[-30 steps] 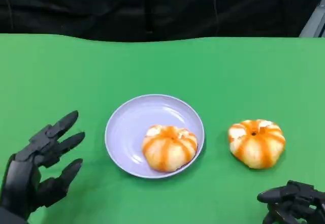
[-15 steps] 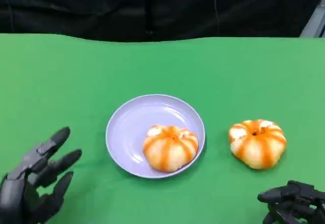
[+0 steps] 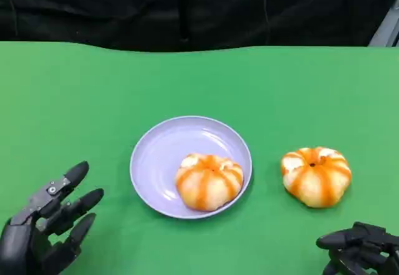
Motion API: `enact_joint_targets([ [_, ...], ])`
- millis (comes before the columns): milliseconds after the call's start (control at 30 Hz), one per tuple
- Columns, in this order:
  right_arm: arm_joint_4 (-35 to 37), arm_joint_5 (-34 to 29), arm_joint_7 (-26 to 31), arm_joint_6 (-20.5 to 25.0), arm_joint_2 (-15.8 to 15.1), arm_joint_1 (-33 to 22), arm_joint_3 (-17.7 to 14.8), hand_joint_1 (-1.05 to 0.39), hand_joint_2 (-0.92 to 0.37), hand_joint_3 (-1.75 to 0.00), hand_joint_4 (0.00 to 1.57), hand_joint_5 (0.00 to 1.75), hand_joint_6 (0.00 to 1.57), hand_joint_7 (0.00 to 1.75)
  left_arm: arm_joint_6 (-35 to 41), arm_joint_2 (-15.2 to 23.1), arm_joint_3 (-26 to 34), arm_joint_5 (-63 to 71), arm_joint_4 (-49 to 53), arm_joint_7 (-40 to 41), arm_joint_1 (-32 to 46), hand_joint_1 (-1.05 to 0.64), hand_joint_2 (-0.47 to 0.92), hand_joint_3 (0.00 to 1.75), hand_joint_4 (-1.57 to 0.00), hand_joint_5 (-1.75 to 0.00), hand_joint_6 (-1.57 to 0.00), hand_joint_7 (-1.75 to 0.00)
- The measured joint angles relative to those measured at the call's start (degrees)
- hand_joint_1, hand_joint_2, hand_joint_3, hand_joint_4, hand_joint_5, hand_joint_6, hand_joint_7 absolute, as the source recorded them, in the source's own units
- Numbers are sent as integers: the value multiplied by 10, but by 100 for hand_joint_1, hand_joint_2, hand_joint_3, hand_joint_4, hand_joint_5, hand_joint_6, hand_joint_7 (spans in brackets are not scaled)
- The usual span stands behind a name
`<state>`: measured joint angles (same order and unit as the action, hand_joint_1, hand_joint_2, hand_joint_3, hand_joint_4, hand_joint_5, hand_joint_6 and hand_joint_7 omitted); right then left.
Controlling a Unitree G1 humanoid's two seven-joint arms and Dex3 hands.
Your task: Grasp the bread from the table and place it into the plate.
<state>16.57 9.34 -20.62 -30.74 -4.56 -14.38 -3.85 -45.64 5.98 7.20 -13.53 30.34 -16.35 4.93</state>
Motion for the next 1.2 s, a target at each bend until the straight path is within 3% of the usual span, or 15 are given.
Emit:
enact_joint_targets([
  [200, 4, 1, -6, -2, -1, 0, 0, -3, -92, -36, 73, 130, 100, 51, 11, -4, 5, 44, -5, 33, 5, 17, 92, 30, -88, -3, -72, -2],
  [633, 7, 9, -9, -1, -1, 1, -2, -3, -92, -36, 74, 130, 100, 49, 22, -11, 5, 48, -13, 38, 7, 15, 89, 40, -91, -2, -79, -2],
  [700, 7, 9, -9, -2, -1, 1, -2, -3, -92, -36, 74, 130, 100, 49, 24, -12, 5, 49, -17, 39, 8, 13, 89, 41, -103, -8, -93, -8],
  [867, 7, 10, -9, -2, -1, 1, -2, -3, -92, -36, 74, 130, 101, 49, 24, -15, 5, 69, -24, 53, 12, 13, 88, 42, -106, -11, -97, -8],
  [900, 7, 10, -9, -2, -1, 1, -2, -3, -92, -36, 74, 130, 101, 49, 25, -16, 5, 70, -24, 55, 12, 12, 88, 45, -106, -39, -110, -13],
  [933, 8, 10, -9, -2, -1, 1, -2, -3, -92, -36, 74, 130, 101, 49, 25, -16, 5, 72, -25, 58, 12, 12, 87, 48, -96, -74, -116, -15],
  [967, 8, 10, -10, -2, -1, 1, -2, -2, -92, -36, 74, 130, 101, 49, 25, -16, 5, 77, -26, 62, 12, 13, 87, 54, -89, -112, -118, -34],
  [1000, 8, 11, -10, -2, -2, 2, -2, -2, -92, -37, 74, 130, 101, 49, 27, -16, 5, 83, -30, 68, 14, 14, 84, 62, -84, -137, -104, -74],
  [1033, 9, 11, -11, -2, -2, 2, -2, -2, -92, -37, 74, 130, 101, 49, 31, -17, 5, 91, -38, 74, 16, 14, 83, 65, -82, -146, -97, -93],
  [1100, 10, 12, -12, -2, -2, 2, -2, -2, -92, -37, 74, 130, 101, 49, 38, -18, 5, 98, -53, 82, 22, 14, 82, 68, -80, -153, -89, -113],
  [1200, 10, 12, -12, -2, -2, 3, -2, -2, -92, -36, 74, 130, 101, 49, 49, -18, 5, 106, -63, 91, 27, 14, 82, 69, -80, -154, -87, -119],
])
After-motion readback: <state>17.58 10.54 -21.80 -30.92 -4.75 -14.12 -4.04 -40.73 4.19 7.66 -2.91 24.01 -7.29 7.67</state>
